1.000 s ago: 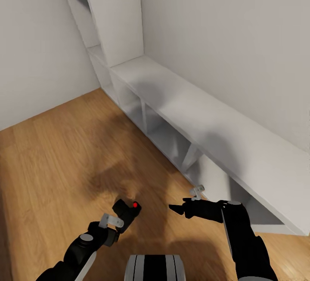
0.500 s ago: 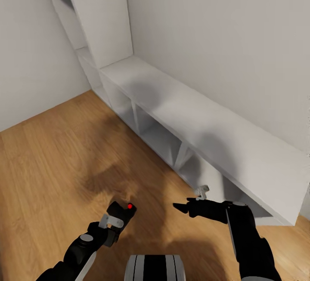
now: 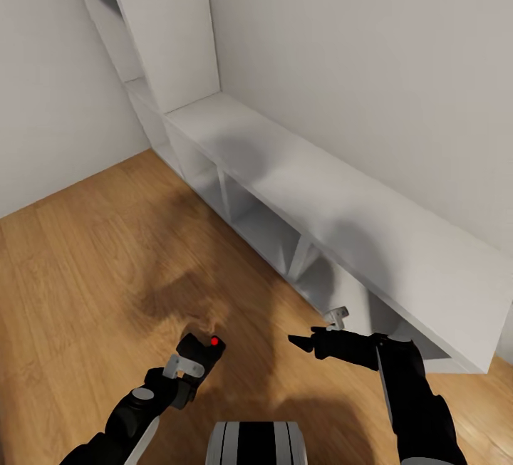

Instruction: Attach the digital camera to the camera tripod in the bedroom.

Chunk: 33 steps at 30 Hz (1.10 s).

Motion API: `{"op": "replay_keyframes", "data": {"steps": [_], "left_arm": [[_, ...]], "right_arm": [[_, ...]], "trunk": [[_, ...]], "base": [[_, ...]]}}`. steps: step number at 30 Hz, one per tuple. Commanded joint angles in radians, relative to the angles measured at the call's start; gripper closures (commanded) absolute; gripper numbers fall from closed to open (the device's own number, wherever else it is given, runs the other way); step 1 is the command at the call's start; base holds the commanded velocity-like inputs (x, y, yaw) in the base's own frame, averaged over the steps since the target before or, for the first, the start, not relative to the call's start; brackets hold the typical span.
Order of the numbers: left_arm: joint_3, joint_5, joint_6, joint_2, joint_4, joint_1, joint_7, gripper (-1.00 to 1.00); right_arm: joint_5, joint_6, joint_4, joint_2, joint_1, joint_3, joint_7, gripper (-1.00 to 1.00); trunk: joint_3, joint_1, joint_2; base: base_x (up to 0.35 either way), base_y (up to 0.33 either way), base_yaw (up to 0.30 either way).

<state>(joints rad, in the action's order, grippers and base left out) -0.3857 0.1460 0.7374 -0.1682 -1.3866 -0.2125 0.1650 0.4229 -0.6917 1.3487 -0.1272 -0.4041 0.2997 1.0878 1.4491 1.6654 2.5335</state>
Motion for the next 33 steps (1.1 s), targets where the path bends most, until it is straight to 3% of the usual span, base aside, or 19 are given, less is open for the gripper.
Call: {"op": "replay_keyframes", "data": {"steps": [1,17,20,24,33], "left_arm": [[-0.003,0.010,0.004,-0.001,-0.001,-0.001,0.010,-1.00],[-0.002,0.010,0.000,-0.005,0.042,-0.001,0.009,-1.00],[-0.001,0.010,-0.041,-0.003,0.089,-0.001,0.008,-1.00],[0.000,0.009,-0.165,-0.004,0.160,-0.001,0.006,-1.00],[0.001,0.009,-0.253,-0.003,0.216,-0.001,0.004,-1.00]], "right_arm": [[0.008,-0.005,0.001,-0.002,-0.001,0.003,0.009,-1.00],[0.006,0.000,0.001,-0.003,-0.001,0.004,0.022,-1.00],[0.006,0.000,0.001,-0.002,-0.001,0.003,0.026,-1.00],[0.008,0.002,0.001,-0.004,-0.001,0.002,0.027,-1.00],[0.010,0.003,0.000,-0.006,-0.001,0.001,0.026,-1.00]], "trunk": [[0.001,0.000,0.000],[0.001,0.000,0.000],[0.001,0.000,0.000],[0.001,0.000,0.000],[0.001,0.000,0.000]], "base": [[0.000,0.000,0.000],[0.000,0.000,0.000],[0.000,0.000,0.000],[0.000,0.000,0.000],[0.000,0.000,0.000]]}}
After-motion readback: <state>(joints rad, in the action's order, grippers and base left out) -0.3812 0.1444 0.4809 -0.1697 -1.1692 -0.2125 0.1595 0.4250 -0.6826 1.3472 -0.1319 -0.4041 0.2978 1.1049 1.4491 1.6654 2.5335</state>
